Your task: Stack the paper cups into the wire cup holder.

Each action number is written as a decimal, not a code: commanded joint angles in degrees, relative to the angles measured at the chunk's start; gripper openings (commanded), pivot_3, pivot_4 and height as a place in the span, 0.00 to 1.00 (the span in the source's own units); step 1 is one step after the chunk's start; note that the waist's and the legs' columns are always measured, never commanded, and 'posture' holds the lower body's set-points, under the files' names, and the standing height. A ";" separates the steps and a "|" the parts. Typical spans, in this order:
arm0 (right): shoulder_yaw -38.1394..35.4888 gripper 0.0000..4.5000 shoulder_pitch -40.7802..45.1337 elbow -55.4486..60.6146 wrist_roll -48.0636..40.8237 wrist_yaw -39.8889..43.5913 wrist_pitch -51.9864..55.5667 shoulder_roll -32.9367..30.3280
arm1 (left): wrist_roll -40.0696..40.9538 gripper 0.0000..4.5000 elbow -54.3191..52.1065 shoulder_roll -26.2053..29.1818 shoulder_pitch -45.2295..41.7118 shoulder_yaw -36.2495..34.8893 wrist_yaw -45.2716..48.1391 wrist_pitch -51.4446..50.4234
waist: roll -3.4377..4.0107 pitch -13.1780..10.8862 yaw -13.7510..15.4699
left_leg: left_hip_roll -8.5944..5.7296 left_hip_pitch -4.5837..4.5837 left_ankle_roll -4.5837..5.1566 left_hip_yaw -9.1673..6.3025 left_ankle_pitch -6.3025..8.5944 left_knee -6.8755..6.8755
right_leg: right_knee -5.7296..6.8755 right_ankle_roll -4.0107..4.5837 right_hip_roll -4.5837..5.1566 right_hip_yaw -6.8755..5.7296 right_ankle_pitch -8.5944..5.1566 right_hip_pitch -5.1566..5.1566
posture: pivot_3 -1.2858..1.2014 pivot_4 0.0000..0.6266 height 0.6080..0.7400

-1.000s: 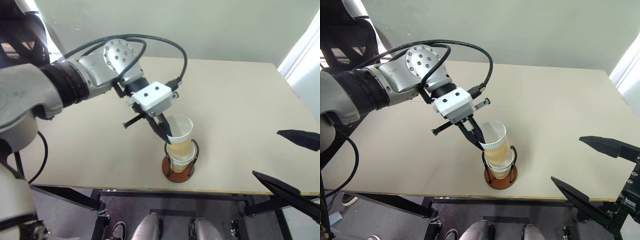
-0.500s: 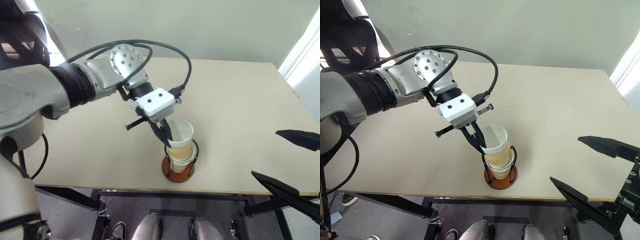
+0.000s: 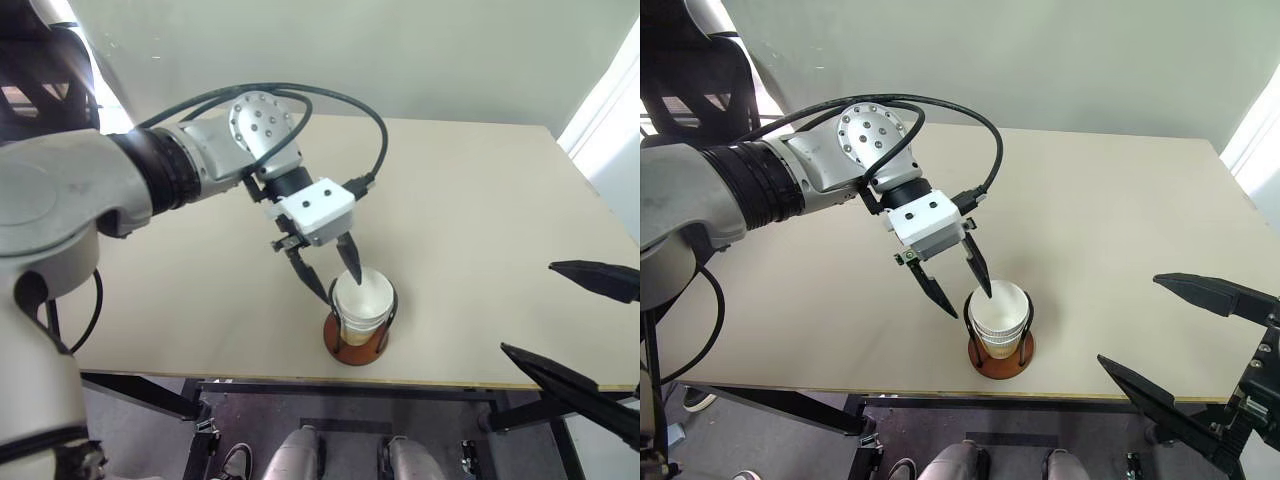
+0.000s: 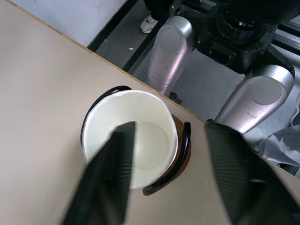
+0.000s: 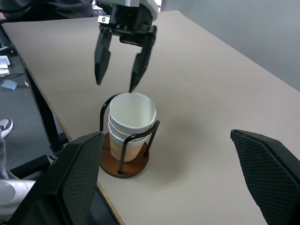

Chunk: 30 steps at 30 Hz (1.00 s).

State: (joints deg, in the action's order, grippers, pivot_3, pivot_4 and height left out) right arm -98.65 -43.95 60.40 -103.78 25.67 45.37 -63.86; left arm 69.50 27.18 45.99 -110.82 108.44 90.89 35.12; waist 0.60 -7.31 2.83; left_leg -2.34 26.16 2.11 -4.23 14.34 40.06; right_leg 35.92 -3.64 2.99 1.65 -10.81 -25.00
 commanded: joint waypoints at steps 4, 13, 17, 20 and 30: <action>1.35 1.00 1.00 -0.60 2.30 0.34 -1.61 -0.16 | 2.38 1.00 3.91 -0.21 2.95 -11.56 1.61 -4.69 | 0.00 0.00 0.00 | 0.00 0.00 0.00 0.00 0.00 0.00 | 0.02 0.00 0.00 -0.01 0.00 0.01 | 0.52 0.24 1.00; 14.50 1.00 6.84 -8.21 18.42 5.88 -0.58 -2.66 | -3.56 1.00 20.68 3.58 17.49 -45.67 1.61 -24.28 | 0.23 0.07 -0.50 | 0.03 -0.11 -0.06 0.00 -0.07 -0.01 | 0.07 0.00 -0.05 0.02 0.01 0.00 | 0.52 0.24 1.00; 20.66 1.00 10.81 -14.30 25.50 11.22 -0.42 -3.80 | -10.13 1.00 25.17 8.57 26.10 -60.35 1.61 -35.02 | 0.34 0.10 -0.85 | 0.05 -0.12 0.03 0.01 -0.55 -0.08 | 0.04 -0.02 -0.16 0.01 0.00 -0.07 | 0.52 0.24 1.00; 25.36 1.00 14.03 -18.94 30.11 15.95 -0.51 -5.08 | -14.86 1.00 24.11 12.76 33.22 -69.70 0.65 -42.31 | 0.32 0.11 -1.06 | 0.06 -0.04 0.16 0.00 -0.77 -0.10 | -0.04 -0.08 -0.23 0.02 -0.05 -0.14 | 0.52 0.24 1.00; 39.92 1.00 25.41 -30.18 44.01 28.09 -3.35 -7.43 | -28.60 1.00 11.06 19.88 54.93 -91.88 -3.17 -46.88 | 0.26 0.14 -0.64 | 0.05 0.03 0.11 -0.13 -0.72 -0.08 | -0.04 -0.05 -0.25 0.05 -0.22 -0.10 | 0.52 0.24 1.00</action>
State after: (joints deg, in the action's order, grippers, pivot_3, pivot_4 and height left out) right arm -59.35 -20.14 32.04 -61.82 51.75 43.41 -70.80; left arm 42.26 41.91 63.81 -56.97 21.47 88.08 -11.11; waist 0.86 -7.17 2.19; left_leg -2.30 26.17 2.22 -4.34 13.61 39.95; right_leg 35.89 -3.69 2.71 1.69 -11.04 -25.12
